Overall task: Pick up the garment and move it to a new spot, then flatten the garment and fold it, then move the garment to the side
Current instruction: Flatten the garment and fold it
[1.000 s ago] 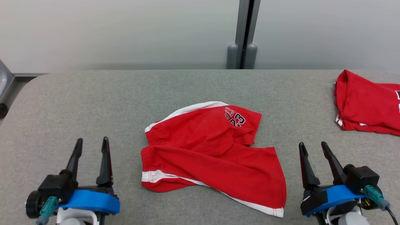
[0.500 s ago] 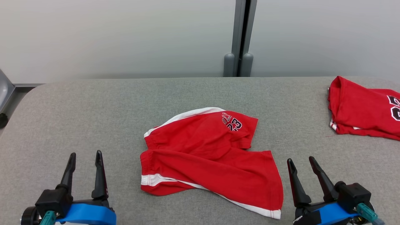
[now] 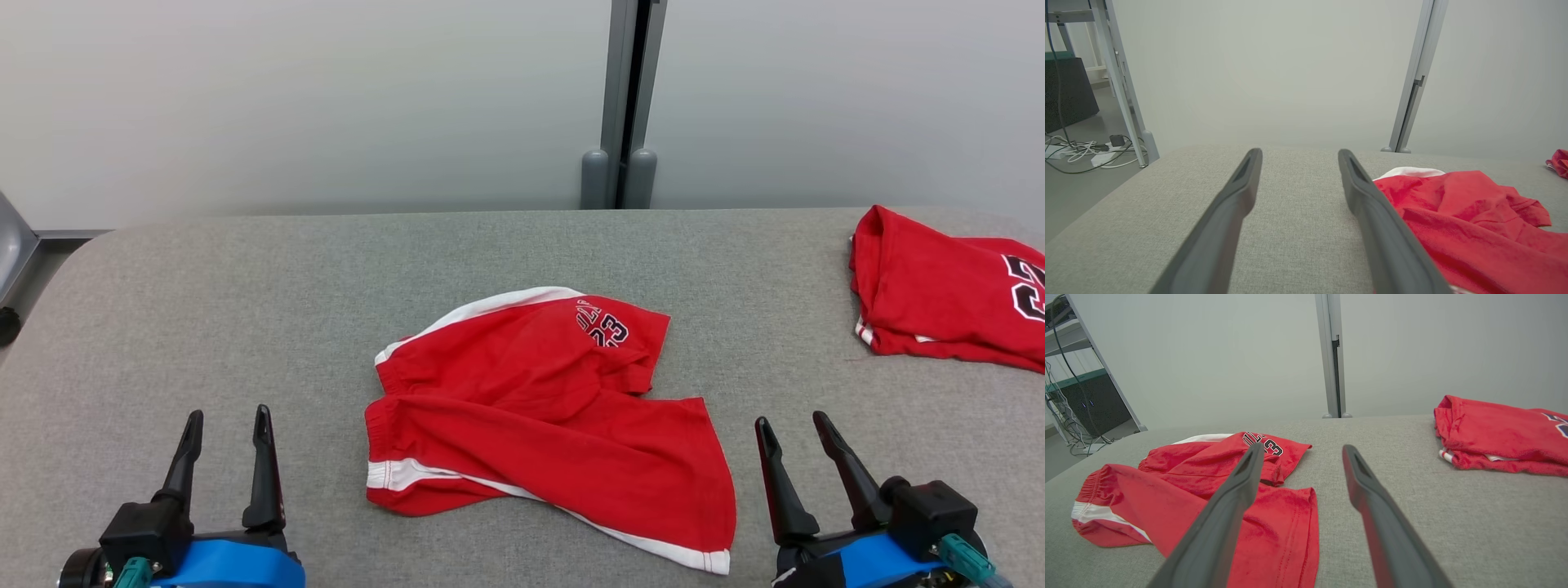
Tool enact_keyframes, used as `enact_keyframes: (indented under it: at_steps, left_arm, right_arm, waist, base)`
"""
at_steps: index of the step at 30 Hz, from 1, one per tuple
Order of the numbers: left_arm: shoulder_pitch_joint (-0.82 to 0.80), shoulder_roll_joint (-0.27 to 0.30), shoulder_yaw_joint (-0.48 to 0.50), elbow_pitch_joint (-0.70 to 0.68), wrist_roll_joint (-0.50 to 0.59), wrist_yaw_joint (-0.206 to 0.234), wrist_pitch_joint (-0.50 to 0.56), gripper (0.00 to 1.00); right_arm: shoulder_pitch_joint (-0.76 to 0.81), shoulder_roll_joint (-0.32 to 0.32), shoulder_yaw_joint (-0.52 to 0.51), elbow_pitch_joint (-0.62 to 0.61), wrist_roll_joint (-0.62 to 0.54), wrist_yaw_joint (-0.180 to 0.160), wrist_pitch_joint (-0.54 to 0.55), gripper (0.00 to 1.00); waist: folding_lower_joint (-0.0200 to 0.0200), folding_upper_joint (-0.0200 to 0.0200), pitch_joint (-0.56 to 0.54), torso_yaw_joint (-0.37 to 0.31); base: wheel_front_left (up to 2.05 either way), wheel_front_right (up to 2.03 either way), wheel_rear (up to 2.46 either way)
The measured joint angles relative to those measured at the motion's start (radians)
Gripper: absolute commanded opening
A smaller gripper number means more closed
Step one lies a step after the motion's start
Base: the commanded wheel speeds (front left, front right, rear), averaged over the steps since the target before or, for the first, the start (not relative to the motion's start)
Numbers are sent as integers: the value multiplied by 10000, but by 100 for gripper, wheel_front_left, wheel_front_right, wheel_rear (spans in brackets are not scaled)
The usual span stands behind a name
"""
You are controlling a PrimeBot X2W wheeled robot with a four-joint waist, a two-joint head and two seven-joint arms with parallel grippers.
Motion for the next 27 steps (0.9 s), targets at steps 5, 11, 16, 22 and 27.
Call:
enact_keyframes:
  at_steps: [5,11,16,22,27]
  left_arm:
    - [0,-92,-52,146,50,-176,0,100]
    - [-13,-205,-859,677,117,-447,0,100]
    - [-332,-178,-1576,1538,-67,-533,0,100]
    - [-773,134,-2207,2368,-349,-583,0,100]
    - [-1149,464,-2801,2792,-815,-585,-2,100]
  right_arm:
    - [28,0,-15,-44,-33,0,109,100]
    - [265,0,86,349,-54,0,449,100]
    - [470,-2,372,968,-38,0,464,100]
    - [720,0,1097,1505,226,0,395,100]
    - [768,0,1469,1948,416,0,349,100]
  waist:
    - [0,0,-16,-21]
    - [0,0,91,-11]
    - [0,0,291,-28]
    - [0,0,502,-190]
    - [0,0,703,-329]
  base:
    - [0,0,0]
    - [0,0,0]
    - [0,0,0]
    - [0,0,0]
    - [0,0,0]
